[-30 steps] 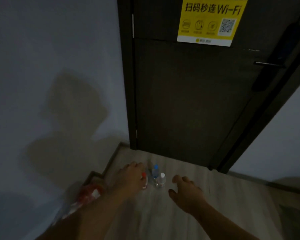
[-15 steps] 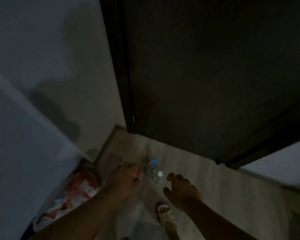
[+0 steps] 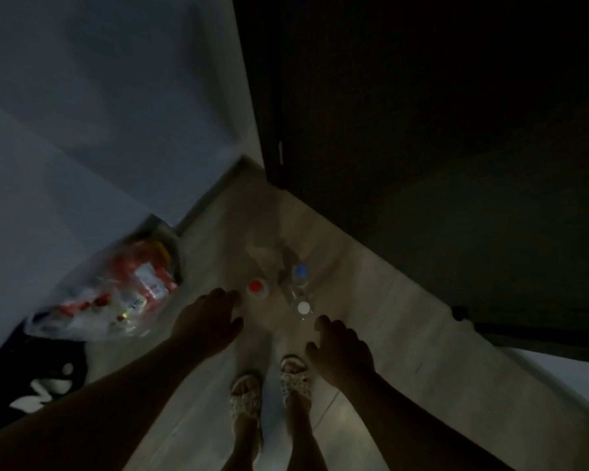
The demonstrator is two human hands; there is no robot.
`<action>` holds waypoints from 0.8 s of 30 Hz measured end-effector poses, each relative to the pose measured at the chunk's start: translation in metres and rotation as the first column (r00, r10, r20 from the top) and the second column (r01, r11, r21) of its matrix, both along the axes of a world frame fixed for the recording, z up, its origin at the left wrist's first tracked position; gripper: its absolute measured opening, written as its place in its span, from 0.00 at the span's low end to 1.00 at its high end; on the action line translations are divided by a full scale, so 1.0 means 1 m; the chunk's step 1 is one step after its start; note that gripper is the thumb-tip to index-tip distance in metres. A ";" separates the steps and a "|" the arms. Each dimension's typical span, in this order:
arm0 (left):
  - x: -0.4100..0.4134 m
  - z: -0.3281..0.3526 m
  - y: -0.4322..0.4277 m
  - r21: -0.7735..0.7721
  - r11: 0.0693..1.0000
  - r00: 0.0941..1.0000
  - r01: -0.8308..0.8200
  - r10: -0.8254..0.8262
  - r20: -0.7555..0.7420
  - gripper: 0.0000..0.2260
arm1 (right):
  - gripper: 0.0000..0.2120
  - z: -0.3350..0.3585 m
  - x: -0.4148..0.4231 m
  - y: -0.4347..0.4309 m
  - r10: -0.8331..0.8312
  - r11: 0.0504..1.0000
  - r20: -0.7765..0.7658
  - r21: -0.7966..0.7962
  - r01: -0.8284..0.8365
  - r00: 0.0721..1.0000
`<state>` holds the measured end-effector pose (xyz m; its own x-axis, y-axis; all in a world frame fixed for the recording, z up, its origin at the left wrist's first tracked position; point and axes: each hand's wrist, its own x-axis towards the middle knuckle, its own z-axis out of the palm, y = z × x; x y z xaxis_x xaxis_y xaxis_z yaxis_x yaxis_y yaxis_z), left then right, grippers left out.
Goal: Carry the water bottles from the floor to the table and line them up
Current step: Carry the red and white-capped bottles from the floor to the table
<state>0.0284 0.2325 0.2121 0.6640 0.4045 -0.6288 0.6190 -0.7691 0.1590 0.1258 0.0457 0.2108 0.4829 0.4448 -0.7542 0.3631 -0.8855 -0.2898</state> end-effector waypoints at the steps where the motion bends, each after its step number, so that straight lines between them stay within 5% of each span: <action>1: 0.000 -0.014 0.002 0.001 1.000 1.000 -0.005 0.005 -0.022 0.18 | 0.20 -0.013 0.004 0.002 0.009 1.000 -0.008 0.003 -0.009 1.000; 9: 0.013 -0.135 0.002 -0.032 0.994 0.993 -0.106 0.105 -0.053 0.18 | 0.21 -0.122 0.032 0.017 0.064 0.996 -0.016 -0.056 -0.065 0.998; 19: 0.029 -0.258 -0.005 0.061 0.950 0.945 -0.305 0.295 0.139 0.36 | 0.27 -0.246 0.038 0.037 0.125 0.987 0.048 -0.103 -0.120 0.991; 24: 0.036 -0.284 0.000 -0.001 0.970 0.968 -0.243 0.243 0.069 0.30 | 0.28 -0.270 0.031 0.042 0.203 0.975 0.109 -0.119 -0.190 0.973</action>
